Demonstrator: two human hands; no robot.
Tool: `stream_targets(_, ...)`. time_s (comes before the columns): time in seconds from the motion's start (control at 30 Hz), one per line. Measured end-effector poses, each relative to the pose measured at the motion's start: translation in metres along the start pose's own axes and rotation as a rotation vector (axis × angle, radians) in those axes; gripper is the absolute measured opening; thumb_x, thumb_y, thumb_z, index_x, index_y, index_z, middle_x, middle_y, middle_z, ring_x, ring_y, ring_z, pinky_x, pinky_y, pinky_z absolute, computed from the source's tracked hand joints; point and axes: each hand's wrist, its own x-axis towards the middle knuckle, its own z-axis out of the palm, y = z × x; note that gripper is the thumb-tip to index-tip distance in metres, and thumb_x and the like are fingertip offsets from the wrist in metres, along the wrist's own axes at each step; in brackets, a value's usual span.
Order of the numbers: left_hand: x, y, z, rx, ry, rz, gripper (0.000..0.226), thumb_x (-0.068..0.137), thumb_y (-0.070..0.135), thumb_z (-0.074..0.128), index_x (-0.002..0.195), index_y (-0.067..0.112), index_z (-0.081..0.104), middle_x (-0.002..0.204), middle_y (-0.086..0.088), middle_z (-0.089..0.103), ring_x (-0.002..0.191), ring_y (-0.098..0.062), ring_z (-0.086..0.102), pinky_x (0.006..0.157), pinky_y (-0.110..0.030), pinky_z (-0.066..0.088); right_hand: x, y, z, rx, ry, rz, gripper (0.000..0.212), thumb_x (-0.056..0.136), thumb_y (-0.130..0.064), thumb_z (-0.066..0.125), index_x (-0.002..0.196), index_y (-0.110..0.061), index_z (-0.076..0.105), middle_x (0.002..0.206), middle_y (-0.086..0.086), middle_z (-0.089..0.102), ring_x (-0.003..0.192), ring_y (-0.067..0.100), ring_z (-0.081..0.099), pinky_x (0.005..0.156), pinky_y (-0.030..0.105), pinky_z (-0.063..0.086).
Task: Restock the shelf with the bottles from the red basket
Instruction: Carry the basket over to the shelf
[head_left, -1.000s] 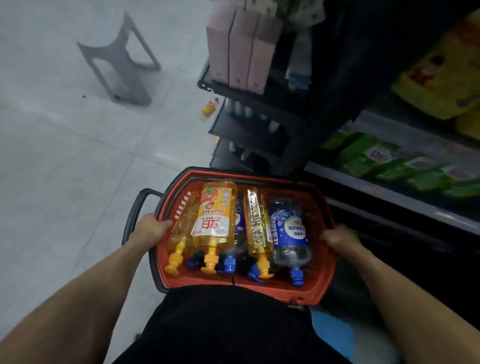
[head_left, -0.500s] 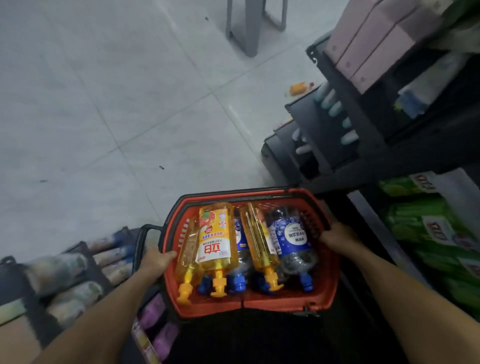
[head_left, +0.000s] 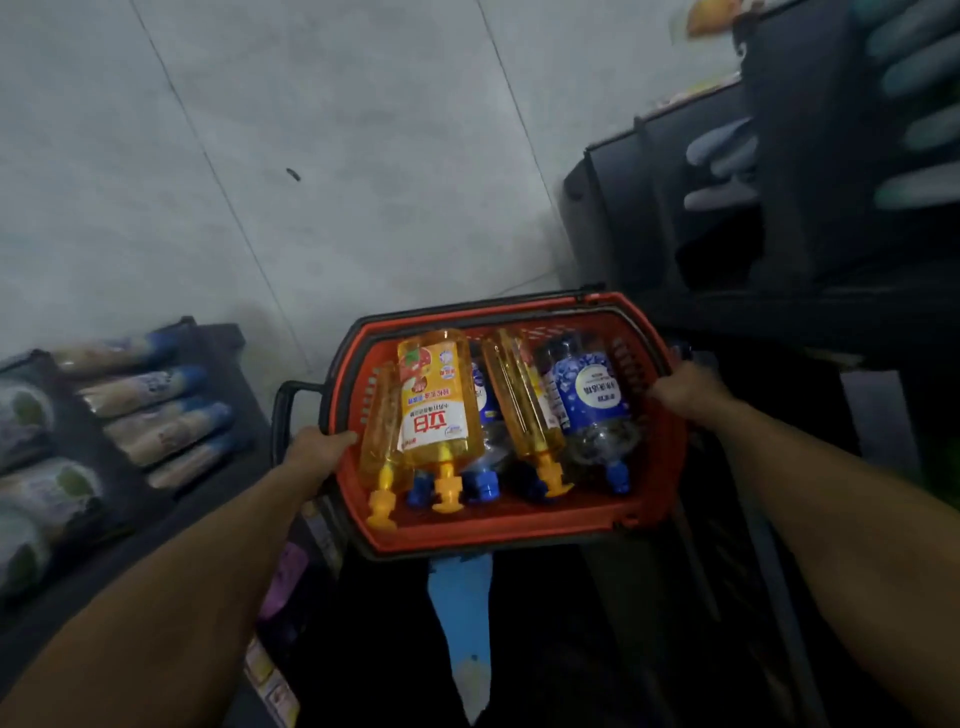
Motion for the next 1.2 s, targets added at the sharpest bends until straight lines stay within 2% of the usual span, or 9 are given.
stream_targets(0.13,0.103,0.0,0.02,-0.019,0.024,0.003,0.091,0.038,0.057,0.078,0.112,0.004,0.074,0.106,-0.02,0.076,0.096,-0.039,0.074,0.092,-0.058,0.06,0.069,-0.013,0.025,0.021,0.038,-0.027,0.052,0.073,-0.033,0.067,0.119,-0.01,0.072,0.12,0.022,0.07,0.108,0.04,0.067,0.089,0.038,0.055)
stream_targets(0.27,0.108,0.07,0.037,0.006,0.064,0.073,0.067,0.068,0.042,0.083,0.123,0.006,0.071,0.115,-0.018,0.074,0.099,-0.036,0.073,0.095,-0.052,0.059,0.131,-0.03,0.048,0.062,0.067,-0.048,0.049,0.076,-0.035,0.072,0.119,-0.013,0.074,0.12,0.02,0.071,0.109,0.04,0.067,0.092,0.042,0.056)
stream_targets(0.37,0.121,0.103,0.053,0.089,0.091,0.122,0.052,0.091,0.031,0.076,0.132,0.002,0.064,0.119,-0.016,0.07,0.104,-0.034,0.068,0.091,-0.039,0.056,0.174,-0.041,0.066,0.137,0.077,-0.055,0.044,0.081,-0.029,0.073,0.123,-0.014,0.072,0.121,0.017,0.07,0.109,0.038,0.067,0.092,0.039,0.055)
stream_targets(0.6,0.164,0.112,0.077,0.162,0.118,0.145,0.046,0.094,0.024,0.071,0.134,0.004,0.063,0.119,-0.017,0.069,0.086,-0.025,0.063,0.08,-0.034,0.052,0.252,-0.04,0.101,0.235,0.104,-0.029,0.05,0.083,-0.03,0.07,0.129,-0.01,0.067,0.126,0.021,0.068,0.113,0.039,0.065,0.096,0.04,0.053)
stream_targets(0.77,0.134,0.092,0.1,0.096,0.186,0.139,0.04,0.093,0.018,0.069,0.131,0.006,0.063,0.12,-0.016,0.07,0.094,-0.029,0.065,0.086,-0.037,0.054,0.234,-0.023,0.113,0.334,0.047,0.024,0.049,0.092,-0.027,0.071,0.134,-0.004,0.062,0.132,0.024,0.064,0.118,0.04,0.063,0.094,0.039,0.05)
stream_targets(0.87,0.115,0.101,0.105,0.125,0.225,0.178,0.062,0.09,0.03,0.075,0.137,0.003,0.045,0.123,-0.016,0.065,0.106,-0.035,0.065,0.096,-0.046,0.055,0.209,-0.02,0.113,0.456,0.087,0.024,0.053,0.088,-0.018,0.07,0.137,-0.005,0.056,0.134,0.018,0.064,0.118,0.037,0.063,0.096,0.04,0.051)
stream_targets(0.97,0.093,0.104,0.108,0.271,0.259,0.231,0.066,0.091,0.039,0.07,0.136,0.002,0.038,0.112,-0.015,0.059,0.1,-0.034,0.06,0.086,-0.045,0.051,0.176,-0.017,0.116,0.54,0.101,-0.086,0.051,0.089,-0.014,0.068,0.138,-0.011,0.052,0.126,0.001,0.062,0.115,0.022,0.06,0.094,0.032,0.047)
stream_targets(1.1,0.107,0.073,0.111,0.294,0.255,0.306,0.074,0.08,0.058,0.064,0.139,0.018,0.041,0.126,-0.012,0.062,0.109,-0.037,0.066,0.093,-0.056,0.057,0.149,-0.003,0.12,0.503,0.042,-0.176,0.079,0.084,-0.025,0.075,0.152,-0.022,0.035,0.139,0.004,0.061,0.123,0.028,0.06,0.106,0.045,0.048)
stream_targets(1.2,0.076,0.067,0.122,0.211,0.2,0.35,0.065,0.077,0.057,0.072,0.131,0.023,0.059,0.119,0.0,0.067,0.105,-0.026,0.069,0.092,-0.044,0.057,0.128,0.002,0.117,0.511,-0.035,-0.234,0.07,0.085,-0.029,0.077,0.147,-0.029,0.044,0.129,-0.004,0.062,0.116,0.02,0.06,0.1,0.037,0.049)
